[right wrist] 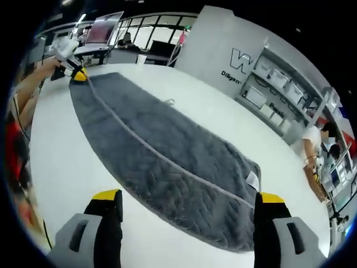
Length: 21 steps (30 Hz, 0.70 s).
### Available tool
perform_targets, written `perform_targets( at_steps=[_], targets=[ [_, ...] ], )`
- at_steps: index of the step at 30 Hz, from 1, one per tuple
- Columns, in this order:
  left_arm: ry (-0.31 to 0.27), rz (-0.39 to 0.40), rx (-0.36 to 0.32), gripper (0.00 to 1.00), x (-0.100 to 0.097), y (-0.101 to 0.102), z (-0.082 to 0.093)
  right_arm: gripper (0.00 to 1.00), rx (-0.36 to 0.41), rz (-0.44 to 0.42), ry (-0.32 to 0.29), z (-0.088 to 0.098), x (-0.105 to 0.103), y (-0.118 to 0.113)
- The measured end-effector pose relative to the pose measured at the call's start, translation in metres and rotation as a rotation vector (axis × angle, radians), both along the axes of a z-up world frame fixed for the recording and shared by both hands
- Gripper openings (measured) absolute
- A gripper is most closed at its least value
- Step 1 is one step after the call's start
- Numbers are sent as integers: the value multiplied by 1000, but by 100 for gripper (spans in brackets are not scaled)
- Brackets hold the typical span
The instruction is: Open the folded towel by lifting each exposed corner and separating the folded layers until the towel lies flat within the target outline without major curled edges
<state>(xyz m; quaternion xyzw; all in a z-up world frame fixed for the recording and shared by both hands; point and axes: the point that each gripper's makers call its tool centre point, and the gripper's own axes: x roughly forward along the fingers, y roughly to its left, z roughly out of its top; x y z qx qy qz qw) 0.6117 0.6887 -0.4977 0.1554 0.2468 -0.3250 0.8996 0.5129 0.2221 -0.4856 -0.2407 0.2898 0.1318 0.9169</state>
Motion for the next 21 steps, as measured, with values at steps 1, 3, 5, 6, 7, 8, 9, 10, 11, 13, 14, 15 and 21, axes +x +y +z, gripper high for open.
perform_targets(
  at_steps=[1,3,5,6,7,8,9,10,11,13,14,15,21],
  targets=[
    [-6,2,4,6,0,0,1,98,0,0,-1,0,0,0],
    [-16,-4,-6,6,-4,1,6,98,-3,3,-2,1,-1,2],
    [-19,-8,-16,6,-6,1,9,98,-3,5,-2,1,-1,3],
    [-20,-13,-22,5,-10,0,11,98,-2,7,1,1,-1,3],
    [-22,-18,-29,5,-13,0,12,98,-2,9,4,1,-1,4],
    [-18,-24,-37,5,-16,0,13,98,-2,9,3,1,-1,5],
    [-14,-31,-44,5,-20,0,13,98,-3,8,2,1,-1,5],
    [-10,-37,-52,5,-24,-1,13,98,-3,8,1,1,-1,5],
    [-6,-44,-59,5,-27,-1,13,98,-4,7,1,1,-1,6],
    [-3,-47,-61,5,-30,-1,13,98,-3,8,0,2,-1,6],
    [-2,-49,-62,5,-31,-1,13,98,-2,8,0,2,-1,7],
    [-1,-50,-63,5,-32,-1,13,98,-2,9,0,2,-1,7],
    [36,-90,-78,5,-66,5,7,98,-16,32,9,2,0,19]
  ],
)
